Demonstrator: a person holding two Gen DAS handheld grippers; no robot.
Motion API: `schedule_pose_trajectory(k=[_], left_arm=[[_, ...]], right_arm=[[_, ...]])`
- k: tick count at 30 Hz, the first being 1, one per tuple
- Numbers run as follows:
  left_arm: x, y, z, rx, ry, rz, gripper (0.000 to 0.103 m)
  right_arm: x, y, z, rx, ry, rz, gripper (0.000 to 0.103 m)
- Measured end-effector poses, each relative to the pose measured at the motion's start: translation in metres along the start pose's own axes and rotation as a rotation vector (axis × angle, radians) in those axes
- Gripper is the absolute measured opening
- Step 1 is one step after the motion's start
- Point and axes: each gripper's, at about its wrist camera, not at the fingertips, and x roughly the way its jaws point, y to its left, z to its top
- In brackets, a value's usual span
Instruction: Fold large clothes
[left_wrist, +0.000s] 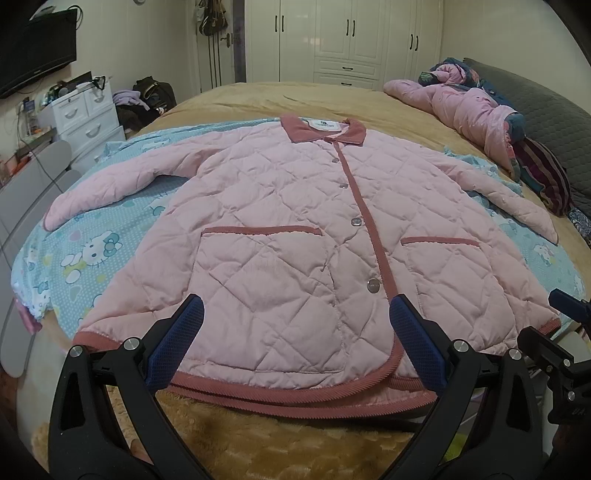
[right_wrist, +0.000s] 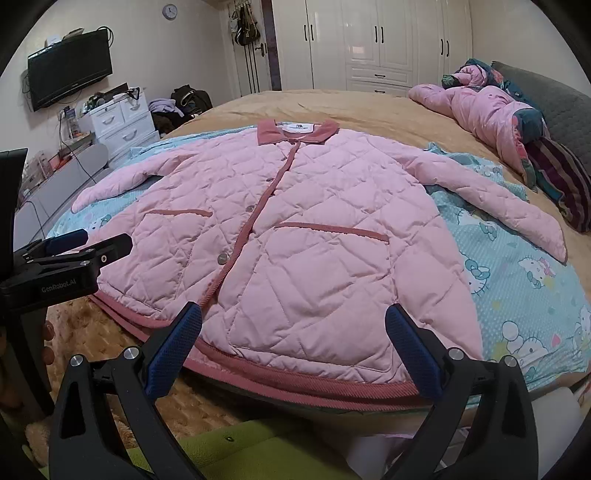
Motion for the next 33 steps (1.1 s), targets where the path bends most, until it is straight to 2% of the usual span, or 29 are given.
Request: schedule_pose_trajectory(k=[33], left_arm=[[-0.0045,-0.0023,0.0001,-0.001,-0.002,-0.002,0.094]], right_arm=[[-0.0016,-0.0018,-0.0005,0.003,-0.007,-0.008,0.099]])
